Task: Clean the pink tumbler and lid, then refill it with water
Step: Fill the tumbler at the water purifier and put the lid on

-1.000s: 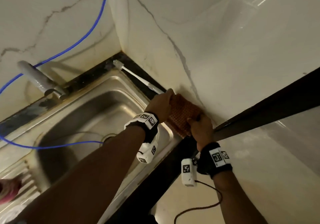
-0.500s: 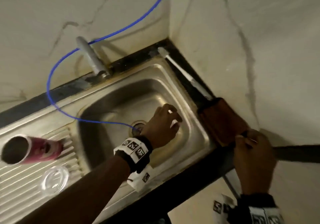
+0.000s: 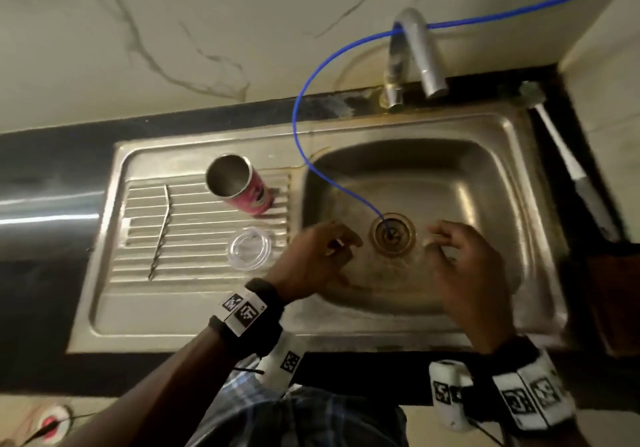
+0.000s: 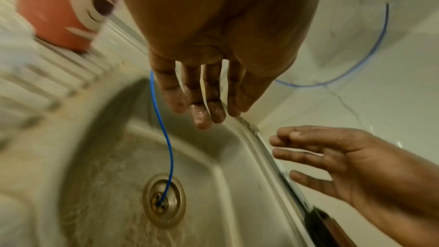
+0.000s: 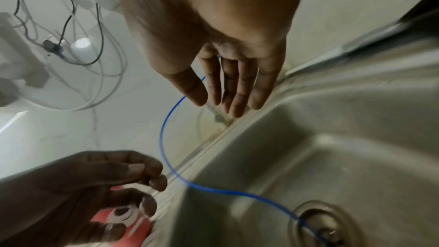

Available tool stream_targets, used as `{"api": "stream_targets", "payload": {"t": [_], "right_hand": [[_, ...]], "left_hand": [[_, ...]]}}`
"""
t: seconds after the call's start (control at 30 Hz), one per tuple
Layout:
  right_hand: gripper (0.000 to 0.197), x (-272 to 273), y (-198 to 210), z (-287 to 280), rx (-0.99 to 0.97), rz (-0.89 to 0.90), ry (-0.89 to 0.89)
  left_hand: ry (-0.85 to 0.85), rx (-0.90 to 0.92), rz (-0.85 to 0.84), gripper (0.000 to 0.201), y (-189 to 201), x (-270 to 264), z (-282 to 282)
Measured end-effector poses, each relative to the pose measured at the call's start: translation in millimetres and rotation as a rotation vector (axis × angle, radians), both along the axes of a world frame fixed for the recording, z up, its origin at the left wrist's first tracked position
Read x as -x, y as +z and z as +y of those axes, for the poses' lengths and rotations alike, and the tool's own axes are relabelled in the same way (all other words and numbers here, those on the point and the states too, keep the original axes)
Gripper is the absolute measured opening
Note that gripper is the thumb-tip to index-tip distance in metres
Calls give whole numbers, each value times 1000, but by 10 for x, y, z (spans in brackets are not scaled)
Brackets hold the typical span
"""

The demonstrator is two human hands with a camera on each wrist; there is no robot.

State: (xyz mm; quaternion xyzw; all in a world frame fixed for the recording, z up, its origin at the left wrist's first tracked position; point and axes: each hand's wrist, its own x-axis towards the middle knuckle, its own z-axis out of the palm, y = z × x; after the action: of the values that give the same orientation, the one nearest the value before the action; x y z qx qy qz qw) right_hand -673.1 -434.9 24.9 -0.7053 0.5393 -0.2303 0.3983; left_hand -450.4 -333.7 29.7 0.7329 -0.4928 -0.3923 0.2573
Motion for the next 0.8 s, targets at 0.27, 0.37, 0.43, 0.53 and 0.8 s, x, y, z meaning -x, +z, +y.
{"api": "stream_targets", "payload": {"t": [0.27,0.37,0.43,0.53,0.8], "right_hand": [[42,-1840,-141,252,-140,-114,419],[81,-2317,-195,316,-155,-134,493],[108,-2542,-303,339,-196,-140,501],[130,-2749,-509,399,-211,-153,475],[92,-2835,-512,526,-229,-249,282]], "left_hand": [[241,14,-308,15,14,-1076,778],[252,-148,-381,69,-212,-1494,1046],[205,-285,-356,110,-336,-1652,1151],[87,-463,-373,132,-395,-1715,1229],[-31,-490,-409,133,-482,-1724,1284]]}}
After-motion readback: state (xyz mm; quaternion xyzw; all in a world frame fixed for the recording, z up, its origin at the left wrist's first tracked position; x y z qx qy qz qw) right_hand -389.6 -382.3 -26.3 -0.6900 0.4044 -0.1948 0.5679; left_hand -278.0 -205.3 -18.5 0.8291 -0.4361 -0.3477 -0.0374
